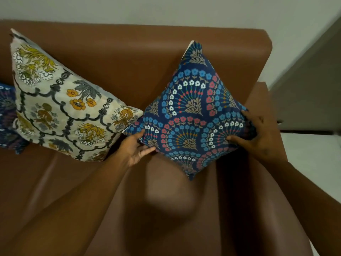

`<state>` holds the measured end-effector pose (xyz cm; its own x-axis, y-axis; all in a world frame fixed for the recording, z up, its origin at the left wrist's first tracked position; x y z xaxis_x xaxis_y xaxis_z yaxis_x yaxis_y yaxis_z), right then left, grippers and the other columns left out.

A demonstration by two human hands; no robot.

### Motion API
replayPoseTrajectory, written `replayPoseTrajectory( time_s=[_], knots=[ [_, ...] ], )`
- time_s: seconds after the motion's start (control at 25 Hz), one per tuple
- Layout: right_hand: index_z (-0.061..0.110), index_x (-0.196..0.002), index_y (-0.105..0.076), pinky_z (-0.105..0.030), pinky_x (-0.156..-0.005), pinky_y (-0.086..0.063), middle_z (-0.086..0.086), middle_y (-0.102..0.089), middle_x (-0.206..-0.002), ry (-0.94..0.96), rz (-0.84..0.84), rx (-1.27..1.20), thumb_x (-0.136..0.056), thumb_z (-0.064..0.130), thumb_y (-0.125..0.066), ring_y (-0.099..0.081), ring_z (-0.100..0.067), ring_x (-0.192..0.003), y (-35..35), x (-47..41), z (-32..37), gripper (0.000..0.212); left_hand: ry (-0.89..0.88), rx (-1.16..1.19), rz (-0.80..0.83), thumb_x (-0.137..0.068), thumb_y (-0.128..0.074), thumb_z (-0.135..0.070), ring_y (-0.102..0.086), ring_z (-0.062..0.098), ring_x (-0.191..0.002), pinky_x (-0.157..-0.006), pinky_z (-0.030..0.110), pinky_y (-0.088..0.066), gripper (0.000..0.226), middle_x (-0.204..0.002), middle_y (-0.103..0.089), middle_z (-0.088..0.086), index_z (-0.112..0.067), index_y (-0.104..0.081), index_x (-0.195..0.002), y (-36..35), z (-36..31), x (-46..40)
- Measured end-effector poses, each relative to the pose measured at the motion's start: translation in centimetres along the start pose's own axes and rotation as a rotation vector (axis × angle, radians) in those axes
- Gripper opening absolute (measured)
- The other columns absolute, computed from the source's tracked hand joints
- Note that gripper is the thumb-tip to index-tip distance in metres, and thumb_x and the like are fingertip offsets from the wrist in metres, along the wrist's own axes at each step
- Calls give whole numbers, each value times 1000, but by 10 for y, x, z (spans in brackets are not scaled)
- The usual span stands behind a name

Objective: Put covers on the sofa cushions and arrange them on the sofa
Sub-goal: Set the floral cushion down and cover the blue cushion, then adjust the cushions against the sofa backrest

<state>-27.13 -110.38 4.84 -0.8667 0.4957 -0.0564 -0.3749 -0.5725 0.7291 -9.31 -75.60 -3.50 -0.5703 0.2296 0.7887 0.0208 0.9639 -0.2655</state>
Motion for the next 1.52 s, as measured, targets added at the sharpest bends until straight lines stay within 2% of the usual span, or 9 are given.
replayPoseTrajectory(
  time_s=[0.12,0.32,0.56,0.68,0.84,0.96,1.08,1.32,1.52],
  knots=[
    [20,-154,-42,-28,-106,-43,-17,-46,-141,-113,45,14,-74,29,-90,-48,-28,-129,-13,-7,-6,93,-69,22,-7,-97,-63,-23,-66,33,-110,-60,37,-63,36,-130,-64,14,-14,-57,-131,-3,1,-7],
    [14,-151,-40,-55,-109,-43,-17,-35,-155,-93,-218,129,-82,24,-83,-37,-36,-141,-29,45,30,82,-42,88,-86,-97,-61,-23,-53,31,-125,-67,44,-60,36,-140,-54,13,-16,-55,-132,46,25,18],
    [18,-151,-42,-45,-106,-48,-5,-27,-162,140,131,-78,-89,29,-74,-34,-23,-145,-183,71,210,70,-4,42,-333,-87,-67,-49,-31,33,-145,-89,53,-48,80,-164,-25,11,-21,-32,-153,217,15,45],
    [19,-156,-30,-51,-110,-43,-9,-19,-165,157,215,-86,-86,41,-75,-24,-28,-150,-239,8,286,86,-193,-23,-303,-76,-70,-66,-45,33,-136,-95,59,-47,96,-155,-42,13,-30,-28,-155,268,-58,25],
    [25,-159,-17,-55,-103,-42,-15,-25,-159,137,289,75,-63,63,-84,-28,-38,-145,-287,-45,338,123,-341,-55,-121,-80,-62,-70,-50,35,-133,-98,62,-45,71,-142,-59,6,-35,-52,-141,280,-127,-15],
    [36,-157,-21,-44,-82,-44,-8,-45,-136,121,231,173,-57,68,-84,-45,-34,-127,-289,-58,337,122,-380,-29,142,-96,-51,-55,-59,26,-127,-93,53,-56,44,-137,-65,1,-34,-63,-133,261,-136,-23],
    [40,-154,-24,-49,-90,-50,-4,-48,-131,47,178,122,-52,75,-80,-49,-31,-125,-274,-60,320,121,-400,-34,169,-87,-64,-56,-66,18,-118,-85,43,-61,36,-129,-70,-6,-43,-70,-120,251,-137,-18],
    [24,-158,-25,-56,-104,-44,-16,-37,-151,-74,128,185,-63,56,-88,-37,-37,-139,-280,-43,329,119,-286,-19,41,-45,-93,-61,-61,21,-122,-95,55,-51,110,-138,-63,-4,-34,-49,-142,271,-145,-16],
    [17,-151,-35,-43,-113,-36,-15,-33,-157,37,-212,23,-71,22,-90,-31,-33,-145,-301,35,401,96,-308,30,-79,-47,-90,-66,-43,17,-134,-100,62,-43,118,-148,-45,-14,-49,-31,-149,363,-173,-12]
  ],
)
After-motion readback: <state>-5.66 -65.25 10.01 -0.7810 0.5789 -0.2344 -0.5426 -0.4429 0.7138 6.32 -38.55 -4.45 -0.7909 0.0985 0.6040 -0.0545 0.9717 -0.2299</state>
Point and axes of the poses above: each hand's wrist, its own x-axis away from the middle knuckle, its own y-axis out of the back of the hand, z = x × y, the point moved 4 cm from there along -x, towards the middle knuckle
